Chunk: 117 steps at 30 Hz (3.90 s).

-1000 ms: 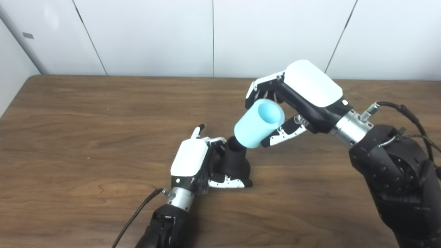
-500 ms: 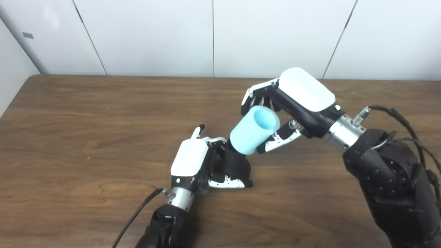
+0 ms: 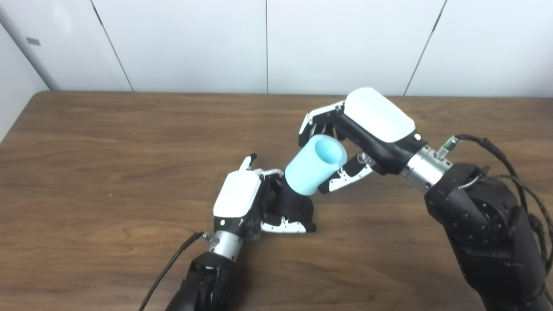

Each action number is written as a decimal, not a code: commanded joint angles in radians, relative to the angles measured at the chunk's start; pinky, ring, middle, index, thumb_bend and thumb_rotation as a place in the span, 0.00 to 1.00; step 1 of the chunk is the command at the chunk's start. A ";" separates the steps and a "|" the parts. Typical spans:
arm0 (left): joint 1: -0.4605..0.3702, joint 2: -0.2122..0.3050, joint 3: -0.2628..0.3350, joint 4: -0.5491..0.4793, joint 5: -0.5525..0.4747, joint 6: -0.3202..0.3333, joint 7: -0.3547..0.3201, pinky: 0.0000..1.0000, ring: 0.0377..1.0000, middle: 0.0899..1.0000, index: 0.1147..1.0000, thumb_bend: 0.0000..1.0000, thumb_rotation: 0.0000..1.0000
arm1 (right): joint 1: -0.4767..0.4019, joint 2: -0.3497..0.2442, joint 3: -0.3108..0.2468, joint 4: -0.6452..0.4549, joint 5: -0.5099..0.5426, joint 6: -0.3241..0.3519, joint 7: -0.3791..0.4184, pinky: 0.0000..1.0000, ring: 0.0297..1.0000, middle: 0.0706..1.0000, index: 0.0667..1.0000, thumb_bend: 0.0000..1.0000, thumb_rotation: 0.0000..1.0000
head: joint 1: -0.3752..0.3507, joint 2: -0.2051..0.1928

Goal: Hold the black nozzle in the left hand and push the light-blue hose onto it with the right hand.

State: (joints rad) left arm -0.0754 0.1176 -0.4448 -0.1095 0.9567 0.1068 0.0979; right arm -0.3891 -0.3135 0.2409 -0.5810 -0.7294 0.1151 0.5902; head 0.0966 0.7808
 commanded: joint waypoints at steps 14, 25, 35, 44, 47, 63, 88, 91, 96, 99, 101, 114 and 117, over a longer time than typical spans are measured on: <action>0.011 -0.002 -0.024 0.008 0.037 0.012 -0.024 0.99 0.61 0.44 0.41 0.53 0.00 | -0.022 0.021 0.014 0.003 -0.009 -0.017 -0.021 0.33 0.41 0.40 0.47 0.53 0.00 | 0.001 0.006; 0.019 0.000 -0.035 0.015 0.045 0.002 -0.020 0.99 0.61 0.44 0.41 0.53 0.00 | -0.053 0.029 0.042 0.019 -0.039 -0.034 -0.019 0.30 0.38 0.40 0.48 0.53 0.00 | 0.008 0.007; 0.019 -0.009 -0.047 0.029 0.045 0.000 -0.011 0.98 0.61 0.44 0.42 0.53 0.00 | -0.090 -0.001 0.056 0.016 -0.045 -0.025 0.034 0.34 0.41 0.37 0.49 0.53 0.00 | -0.003 0.010; 0.019 -0.009 -0.049 0.037 0.039 -0.004 0.004 0.99 0.61 0.44 0.42 0.53 0.00 | -0.097 -0.005 0.059 0.017 -0.056 -0.005 0.077 0.40 0.48 0.42 0.48 0.53 0.01 | -0.003 0.011; 0.019 -0.007 -0.049 0.036 0.039 -0.002 0.002 0.99 0.61 0.44 0.42 0.53 0.00 | -0.095 -0.005 0.058 0.017 -0.055 -0.009 0.076 0.41 0.50 0.44 0.47 0.53 0.01 | -0.003 0.011; 0.021 -0.008 -0.055 0.035 0.042 0.003 -0.002 0.99 0.60 0.44 0.42 0.53 0.00 | -0.089 -0.011 0.051 0.022 -0.047 -0.019 0.065 0.51 0.64 0.68 0.70 0.92 0.25 | -0.011 0.014; 0.018 -0.011 -0.051 0.034 0.040 0.012 -0.006 0.99 0.61 0.44 0.41 0.53 0.00 | -0.091 -0.060 -0.011 -0.021 0.028 0.021 0.100 0.71 0.85 0.87 0.87 1.00 0.37 | -0.011 0.017; 0.017 -0.010 -0.049 0.034 0.037 0.011 -0.009 0.99 0.61 0.45 0.41 0.53 0.00 | -0.091 -0.087 -0.037 -0.060 0.075 0.058 0.144 0.74 0.86 0.88 0.87 1.00 0.39 | -0.012 0.018; 0.016 -0.009 -0.046 0.038 0.033 0.010 -0.010 1.00 0.61 0.45 0.41 0.53 0.00 | -0.094 -0.127 -0.062 -0.129 0.145 0.141 0.207 0.77 0.87 0.85 0.87 1.00 0.41 | -0.016 0.019; 0.017 -0.008 -0.047 0.040 0.032 0.007 -0.010 1.00 0.61 0.44 0.41 0.53 0.00 | -0.090 -0.147 -0.072 -0.156 0.183 0.168 0.216 0.78 0.88 0.87 0.87 1.00 0.42 | -0.014 0.019; 0.017 -0.007 -0.047 0.043 0.030 0.002 -0.004 1.00 0.61 0.44 0.41 0.53 0.00 | -0.082 -0.152 -0.080 -0.165 0.208 0.175 0.209 0.79 0.89 0.87 0.87 0.99 0.42 | -0.012 0.019; 0.022 -0.001 -0.041 0.025 0.035 0.013 -0.025 0.99 0.61 0.44 0.41 0.53 0.00 | 0.074 -0.155 -0.048 -0.233 0.160 0.055 0.138 0.90 0.99 0.98 0.92 0.74 0.68 | -0.016 0.021; 0.021 -0.002 -0.042 0.030 0.035 0.009 -0.022 1.00 0.61 0.44 0.41 0.53 0.00 | 0.115 -0.149 -0.037 -0.232 0.114 0.007 0.123 0.99 1.00 1.00 0.96 0.69 0.82 | -0.014 0.022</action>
State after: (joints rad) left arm -0.0705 0.1054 -0.4806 -0.0956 0.9771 0.1030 0.1107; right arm -0.2566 -0.4600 0.2102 -0.7887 -0.5952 0.1591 0.7461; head 0.0813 0.8023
